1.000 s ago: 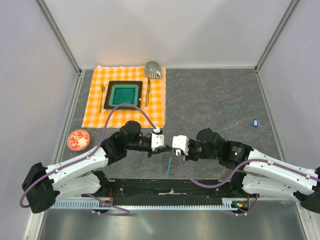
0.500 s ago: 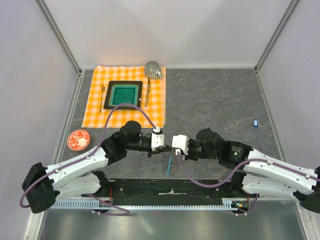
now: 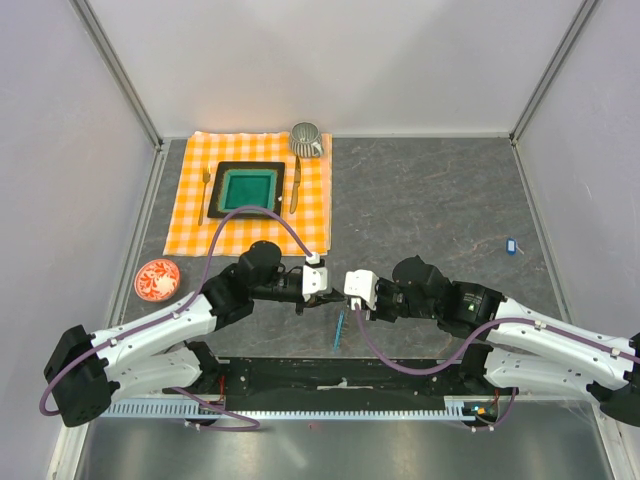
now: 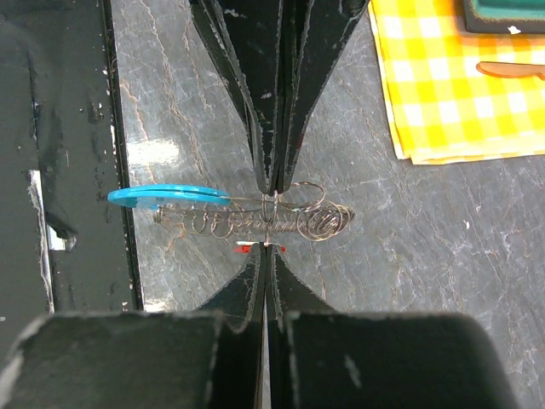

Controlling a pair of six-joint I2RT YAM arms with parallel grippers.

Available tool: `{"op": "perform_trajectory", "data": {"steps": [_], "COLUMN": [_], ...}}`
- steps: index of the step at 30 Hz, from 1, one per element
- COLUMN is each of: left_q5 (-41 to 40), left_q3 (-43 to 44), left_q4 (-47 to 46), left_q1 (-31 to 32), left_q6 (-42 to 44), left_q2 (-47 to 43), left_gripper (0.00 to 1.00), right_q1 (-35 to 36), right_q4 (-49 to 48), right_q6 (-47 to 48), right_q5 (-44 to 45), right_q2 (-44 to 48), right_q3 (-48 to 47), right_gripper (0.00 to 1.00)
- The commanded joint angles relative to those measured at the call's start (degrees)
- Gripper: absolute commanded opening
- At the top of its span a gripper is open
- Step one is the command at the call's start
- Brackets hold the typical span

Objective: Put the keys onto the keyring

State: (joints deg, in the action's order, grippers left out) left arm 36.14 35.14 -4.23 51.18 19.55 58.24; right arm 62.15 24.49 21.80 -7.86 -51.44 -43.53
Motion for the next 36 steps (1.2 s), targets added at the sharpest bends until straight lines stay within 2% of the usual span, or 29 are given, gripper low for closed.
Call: {"op": "perform_trajectory", "data": {"steps": [1, 36], "left_q5": [0.6, 3.8], "left_q3": [1.4, 1.7], "left_q4": [-4.0, -3.9], "left_q1": [-0.1, -0.1], "left_q6": [-1.5, -1.4], "left_q2": [-0.4, 0.5], "left_gripper": [0.02, 0.02], "right_q1": [0.3, 0.4], "right_q4": [-1.2, -3.8], "right_q6": [-0.7, -1.3], "right_q5": [-0.3, 1.3], "right_q2": [0.5, 1.0], "right_q3": [-0.1, 0.3], "right_gripper": [0.0, 0.0]}}
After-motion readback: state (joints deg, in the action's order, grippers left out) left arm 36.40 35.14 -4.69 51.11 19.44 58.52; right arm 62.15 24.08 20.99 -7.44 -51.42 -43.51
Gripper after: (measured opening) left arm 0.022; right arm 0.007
